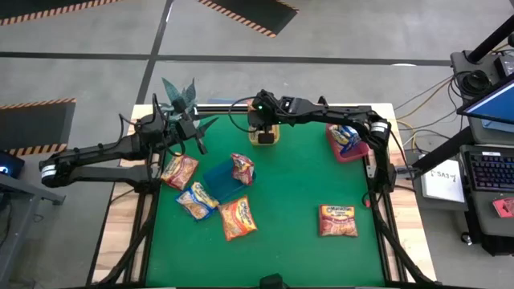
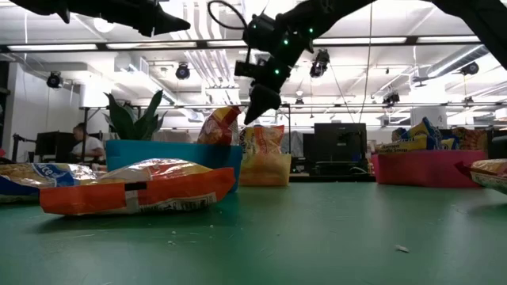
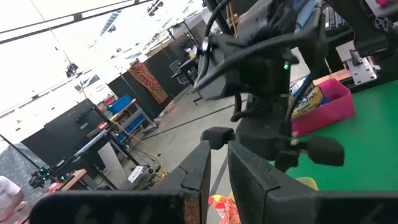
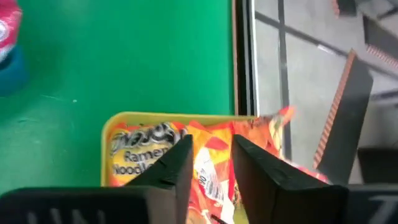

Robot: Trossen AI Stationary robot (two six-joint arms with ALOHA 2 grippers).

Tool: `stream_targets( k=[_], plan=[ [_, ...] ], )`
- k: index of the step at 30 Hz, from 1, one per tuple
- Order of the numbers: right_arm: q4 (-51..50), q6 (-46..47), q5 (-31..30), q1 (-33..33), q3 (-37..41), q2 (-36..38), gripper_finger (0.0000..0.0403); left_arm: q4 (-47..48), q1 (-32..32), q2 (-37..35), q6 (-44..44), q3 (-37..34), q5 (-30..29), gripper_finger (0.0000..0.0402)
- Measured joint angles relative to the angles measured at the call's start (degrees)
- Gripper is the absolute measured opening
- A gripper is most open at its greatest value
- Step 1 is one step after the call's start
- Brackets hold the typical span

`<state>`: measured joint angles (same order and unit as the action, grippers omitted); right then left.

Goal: Sort Maruchan noodles
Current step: Put the red noodle pack into the blue bin

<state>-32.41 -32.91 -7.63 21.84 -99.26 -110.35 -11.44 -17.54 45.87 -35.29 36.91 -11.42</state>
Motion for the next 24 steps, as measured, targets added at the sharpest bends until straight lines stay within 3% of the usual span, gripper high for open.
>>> stream_targets(
  k=[7,17,24],
  plan=[
    [1.77,4.59,1.90,1.23,3.96,-3.07,0.0015,0.02,0.00,0.00,0.00,0.00,0.00,0.0039],
    [8.18,8.86,2.29,0.27,7.90,-4.75,0.0012,0.02,0.00,0.07,0.00,0.00,0.00,0.0039],
    [7.19,9.43,1.61,0.05,7.75,-3.74,0.0012,0.02,0.00,0.07,0.00,0.00,0.00,0.0039]
  ],
)
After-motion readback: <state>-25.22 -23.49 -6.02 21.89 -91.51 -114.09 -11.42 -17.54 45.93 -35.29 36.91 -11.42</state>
